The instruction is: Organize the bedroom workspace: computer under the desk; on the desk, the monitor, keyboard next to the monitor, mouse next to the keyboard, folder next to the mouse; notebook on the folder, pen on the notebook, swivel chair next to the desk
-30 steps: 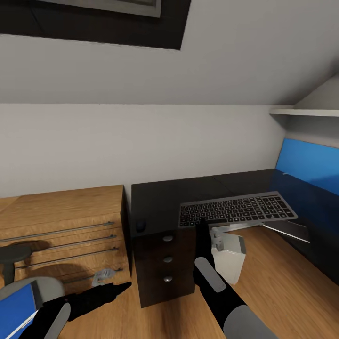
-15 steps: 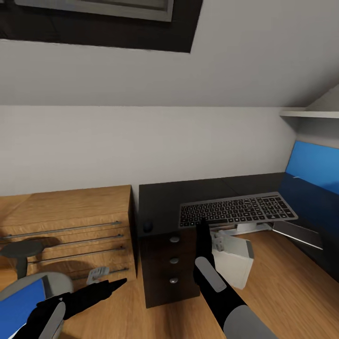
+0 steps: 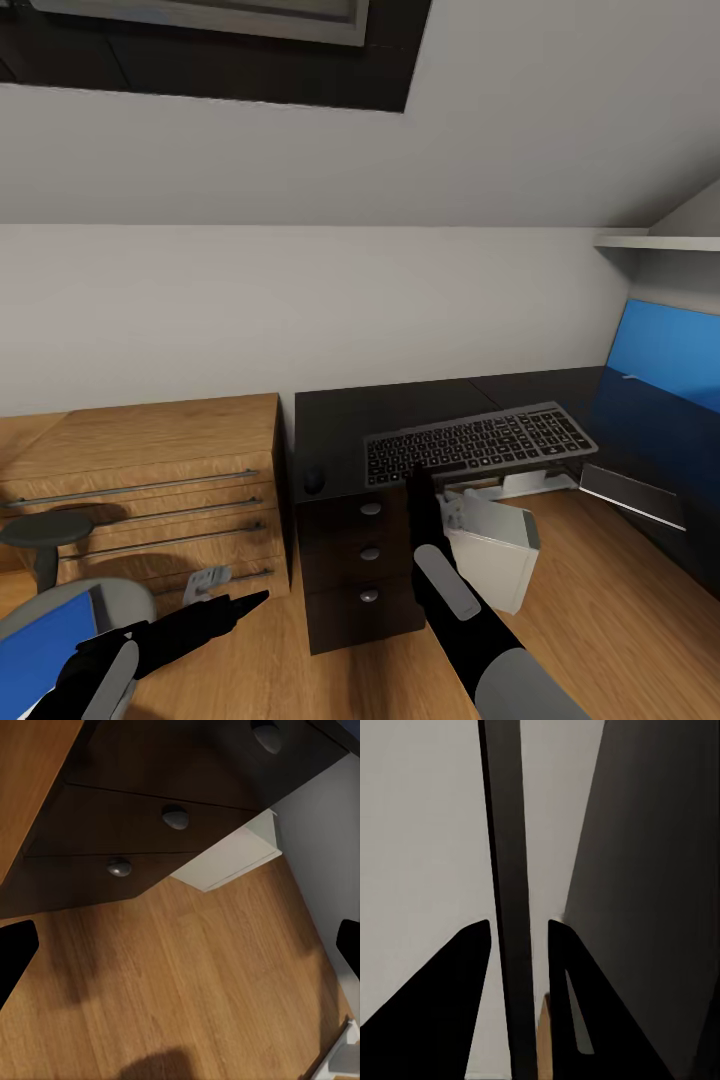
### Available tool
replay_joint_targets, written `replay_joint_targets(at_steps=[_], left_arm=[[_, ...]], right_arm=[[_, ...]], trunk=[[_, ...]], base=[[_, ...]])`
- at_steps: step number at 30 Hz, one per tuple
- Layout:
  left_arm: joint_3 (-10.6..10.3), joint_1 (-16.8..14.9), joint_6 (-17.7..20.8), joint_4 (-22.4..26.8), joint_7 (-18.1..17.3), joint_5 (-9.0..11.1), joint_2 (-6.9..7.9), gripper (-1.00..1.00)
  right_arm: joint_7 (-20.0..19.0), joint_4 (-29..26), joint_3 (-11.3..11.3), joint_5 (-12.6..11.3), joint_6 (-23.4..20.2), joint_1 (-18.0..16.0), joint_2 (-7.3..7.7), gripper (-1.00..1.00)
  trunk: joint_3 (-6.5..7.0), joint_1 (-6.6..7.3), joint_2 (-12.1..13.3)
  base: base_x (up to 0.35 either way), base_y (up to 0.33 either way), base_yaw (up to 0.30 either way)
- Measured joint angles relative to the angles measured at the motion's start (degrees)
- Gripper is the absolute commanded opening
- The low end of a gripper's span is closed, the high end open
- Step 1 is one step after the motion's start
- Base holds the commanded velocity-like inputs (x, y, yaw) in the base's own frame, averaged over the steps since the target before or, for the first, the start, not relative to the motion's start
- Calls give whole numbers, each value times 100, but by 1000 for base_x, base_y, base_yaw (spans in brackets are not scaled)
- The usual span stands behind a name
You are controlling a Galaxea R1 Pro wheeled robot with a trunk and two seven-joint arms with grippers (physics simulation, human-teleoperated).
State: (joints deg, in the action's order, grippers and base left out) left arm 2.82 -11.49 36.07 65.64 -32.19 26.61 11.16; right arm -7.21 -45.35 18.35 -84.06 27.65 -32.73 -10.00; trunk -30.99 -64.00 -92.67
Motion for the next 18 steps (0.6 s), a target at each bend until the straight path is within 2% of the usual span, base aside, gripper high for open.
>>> replay_joint_targets(at_steps=[2, 5, 10, 13, 14, 16, 17, 18], left_arm=[[0, 0, -3, 0, 0, 0, 0, 100], [0, 0, -6, 0, 0, 0, 0, 100], [10, 1, -8, 1, 0, 0, 0, 100], [15, 1, -8, 1, 0, 0, 0, 100], [17, 1, -9, 1, 0, 0, 1, 100], [17, 1, -9, 1, 0, 0, 0, 100], [18, 1, -9, 1, 0, 0, 1, 100], [18, 1, -9, 1, 0, 0, 0, 100]], right_arm=[[-11, -2, -14, -1, -424, -1, 0, -100], [-14, -5, -27, 0, -735, -3, 0, -100], [-18, -24, -44, -74, -1024, -2, 25, -100], [-18, -33, -48, -323, -1255, 0, 116, -100], [-19, -36, -51, -518, -1400, -1, 164, -100], [-22, -41, -51, -738, -1567, -1, 208, -100], [-25, -41, -57, -991, -1737, 0, 249, -100], [-26, -43, -54, -1115, -1824, 0, 271, -100]], trunk=[[0, 0, 0], [0, 0, 0], [0, 0, 0], [0, 0, 0], [0, 0, 0], [0, 0, 0], [0, 0, 0], [0, 0, 0]], base=[[0, 0, 0], [0, 0, 0], [0, 0, 0], [0, 0, 0], [0, 0, 0], [0, 0, 0], [0, 0, 0], [0, 0, 0]])
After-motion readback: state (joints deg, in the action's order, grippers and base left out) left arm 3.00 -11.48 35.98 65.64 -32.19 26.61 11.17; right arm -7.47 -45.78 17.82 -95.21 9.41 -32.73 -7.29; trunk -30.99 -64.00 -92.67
